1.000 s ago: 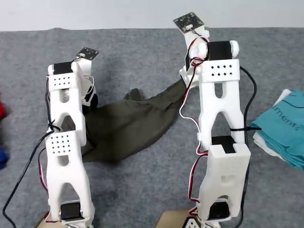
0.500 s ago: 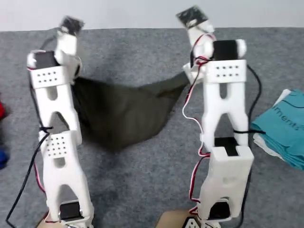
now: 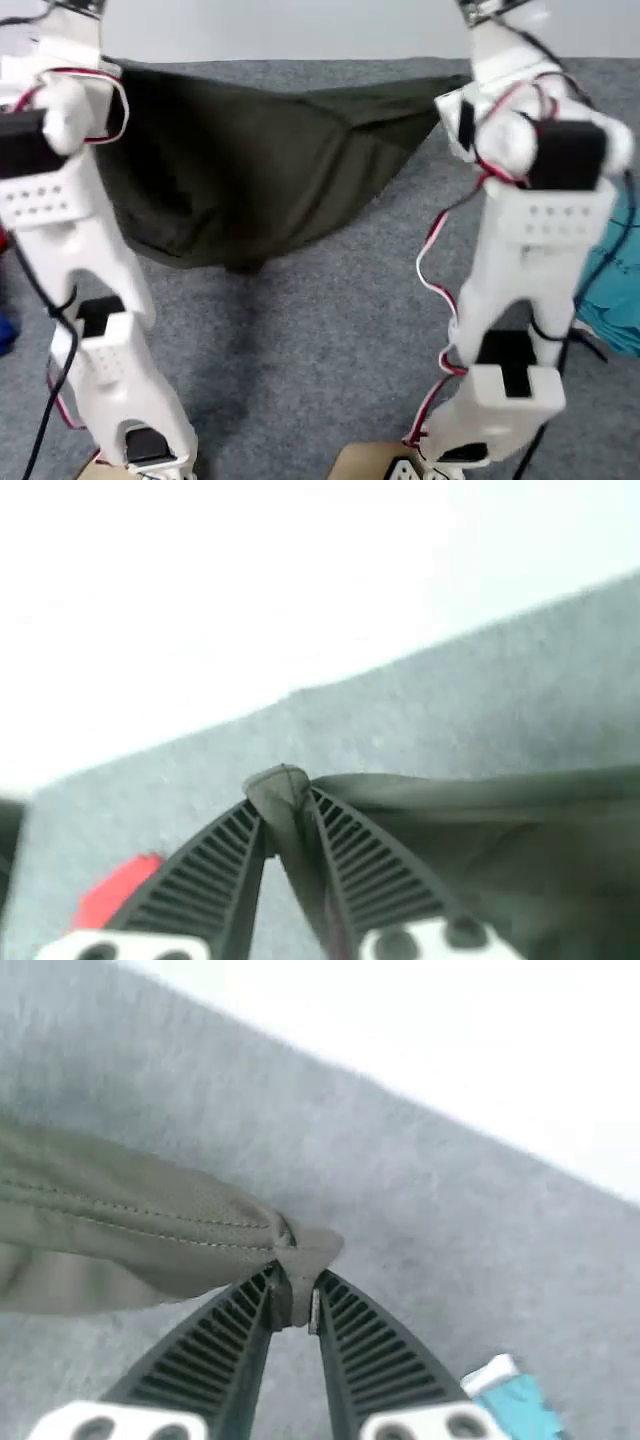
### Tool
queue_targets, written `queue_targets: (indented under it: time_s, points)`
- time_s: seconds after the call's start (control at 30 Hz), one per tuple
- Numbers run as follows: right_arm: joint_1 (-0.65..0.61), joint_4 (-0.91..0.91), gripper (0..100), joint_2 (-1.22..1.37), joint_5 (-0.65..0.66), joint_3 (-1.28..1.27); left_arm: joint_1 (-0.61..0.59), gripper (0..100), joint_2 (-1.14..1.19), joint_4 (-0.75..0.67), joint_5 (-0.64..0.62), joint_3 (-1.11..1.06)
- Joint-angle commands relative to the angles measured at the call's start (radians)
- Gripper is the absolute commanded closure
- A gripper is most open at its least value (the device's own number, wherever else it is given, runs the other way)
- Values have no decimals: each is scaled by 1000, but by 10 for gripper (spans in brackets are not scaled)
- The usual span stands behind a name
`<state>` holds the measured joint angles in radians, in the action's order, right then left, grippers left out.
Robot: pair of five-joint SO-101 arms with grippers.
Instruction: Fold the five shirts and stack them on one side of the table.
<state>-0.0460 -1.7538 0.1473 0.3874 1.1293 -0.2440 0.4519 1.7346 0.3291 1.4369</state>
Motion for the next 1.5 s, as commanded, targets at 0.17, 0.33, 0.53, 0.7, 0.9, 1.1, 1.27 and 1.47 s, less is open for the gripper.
queue_targets:
  time_s: [0.17, 0.33, 0.53, 0.7, 0.9, 1.1, 1.27, 1.47]
  points:
    - [22, -33, 988, -251, 9, 127, 6, 998, -353, 17, 2, 56]
    - [24, -31, 988, -390, 49, 132, 9, 998, -520, 17, 3, 56]
    - [113, 36, 988, -515, 121, 126, 5, 998, -651, 15, 8, 56]
    - [193, 133, 988, -532, 184, 126, 3, 998, -687, 15, 6, 53]
    - [199, 297, 988, -527, 313, 126, -37, 998, -690, 17, 9, 54]
    - [197, 412, 988, -533, 402, 126, -84, 998, -690, 17, 9, 51]
    - [197, 475, 988, -544, 442, 135, -84, 998, -690, 18, 9, 51]
    - [196, 476, 988, -607, 456, 133, -84, 998, -690, 18, 9, 51]
